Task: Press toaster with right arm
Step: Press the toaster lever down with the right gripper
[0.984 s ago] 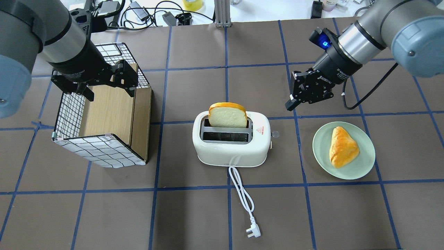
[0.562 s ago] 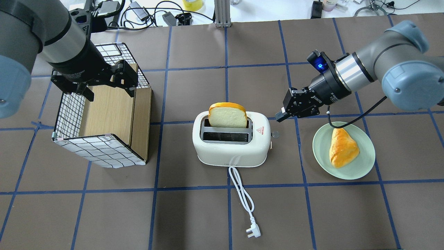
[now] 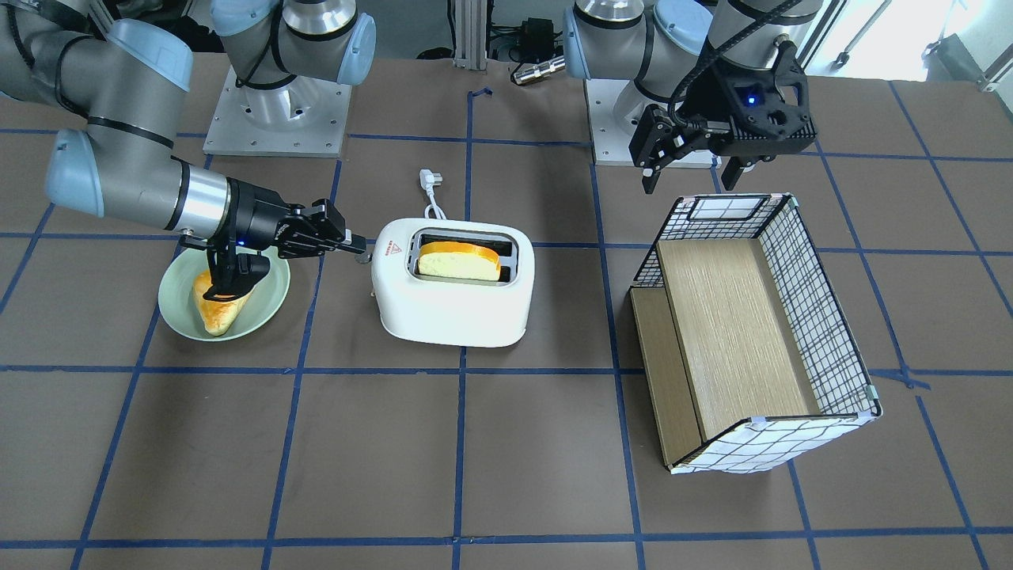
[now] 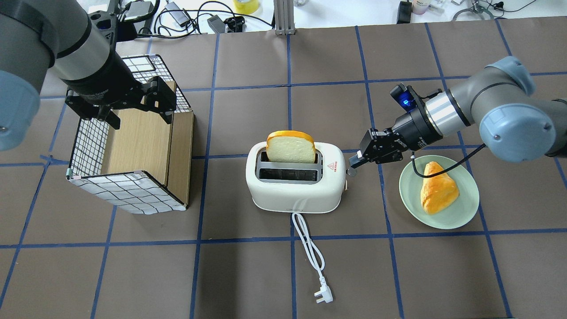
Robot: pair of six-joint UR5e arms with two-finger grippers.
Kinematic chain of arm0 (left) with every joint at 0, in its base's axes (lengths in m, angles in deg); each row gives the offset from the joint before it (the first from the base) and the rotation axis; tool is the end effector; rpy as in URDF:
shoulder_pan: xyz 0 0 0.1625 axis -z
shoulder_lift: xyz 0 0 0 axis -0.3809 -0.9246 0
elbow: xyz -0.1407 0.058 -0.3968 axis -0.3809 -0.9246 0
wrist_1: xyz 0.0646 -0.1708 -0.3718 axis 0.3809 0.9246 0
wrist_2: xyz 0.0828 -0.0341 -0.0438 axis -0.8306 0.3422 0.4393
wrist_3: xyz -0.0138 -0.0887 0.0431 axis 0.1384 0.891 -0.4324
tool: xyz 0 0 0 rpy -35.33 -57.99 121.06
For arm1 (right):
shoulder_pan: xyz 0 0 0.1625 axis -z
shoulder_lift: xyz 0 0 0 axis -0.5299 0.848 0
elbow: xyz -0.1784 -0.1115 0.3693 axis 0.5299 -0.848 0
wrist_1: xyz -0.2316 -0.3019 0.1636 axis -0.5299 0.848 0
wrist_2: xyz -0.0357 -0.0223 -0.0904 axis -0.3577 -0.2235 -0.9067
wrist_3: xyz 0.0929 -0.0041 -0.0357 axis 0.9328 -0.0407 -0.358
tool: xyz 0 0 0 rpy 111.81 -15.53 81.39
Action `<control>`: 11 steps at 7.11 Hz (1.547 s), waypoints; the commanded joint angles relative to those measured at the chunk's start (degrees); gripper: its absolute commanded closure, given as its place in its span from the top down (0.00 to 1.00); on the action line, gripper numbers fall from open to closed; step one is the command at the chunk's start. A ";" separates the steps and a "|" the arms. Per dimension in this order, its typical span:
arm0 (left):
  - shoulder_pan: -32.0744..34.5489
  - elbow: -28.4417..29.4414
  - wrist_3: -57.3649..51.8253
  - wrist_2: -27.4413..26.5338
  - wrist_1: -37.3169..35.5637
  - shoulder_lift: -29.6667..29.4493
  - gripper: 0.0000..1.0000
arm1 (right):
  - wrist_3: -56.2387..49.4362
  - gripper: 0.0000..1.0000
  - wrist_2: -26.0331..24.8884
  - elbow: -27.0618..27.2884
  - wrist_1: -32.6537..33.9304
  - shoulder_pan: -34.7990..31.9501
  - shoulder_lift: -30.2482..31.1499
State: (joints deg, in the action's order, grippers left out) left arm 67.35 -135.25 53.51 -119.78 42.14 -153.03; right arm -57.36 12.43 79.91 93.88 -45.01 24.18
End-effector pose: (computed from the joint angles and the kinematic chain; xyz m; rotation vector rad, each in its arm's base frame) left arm -0.1295 -0.4540 0.4938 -0.1300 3.1221 -0.0969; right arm 0.1004 -0.4678 0.2746 -0.0545 2.2690 0.1940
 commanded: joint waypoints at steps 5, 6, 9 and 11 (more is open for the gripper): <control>0.00 0.00 0.00 0.04 0.00 0.00 1.00 | 0.07 0.00 -1.03 1.39 3.38 0.02 -1.82; 0.00 0.00 0.00 0.04 0.00 0.00 1.00 | -0.02 0.00 -1.11 1.48 3.99 0.02 -2.60; -0.09 0.00 0.00 0.04 0.00 0.00 1.00 | 0.07 0.00 -1.38 1.57 5.75 0.02 -4.01; 0.00 0.00 0.00 -0.05 0.00 0.00 1.00 | 0.16 0.00 -1.73 1.92 6.98 0.02 -4.63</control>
State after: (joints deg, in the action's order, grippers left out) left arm 67.32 -135.25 53.51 -119.80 42.14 -153.04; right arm -57.24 10.98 81.71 100.25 -44.99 19.92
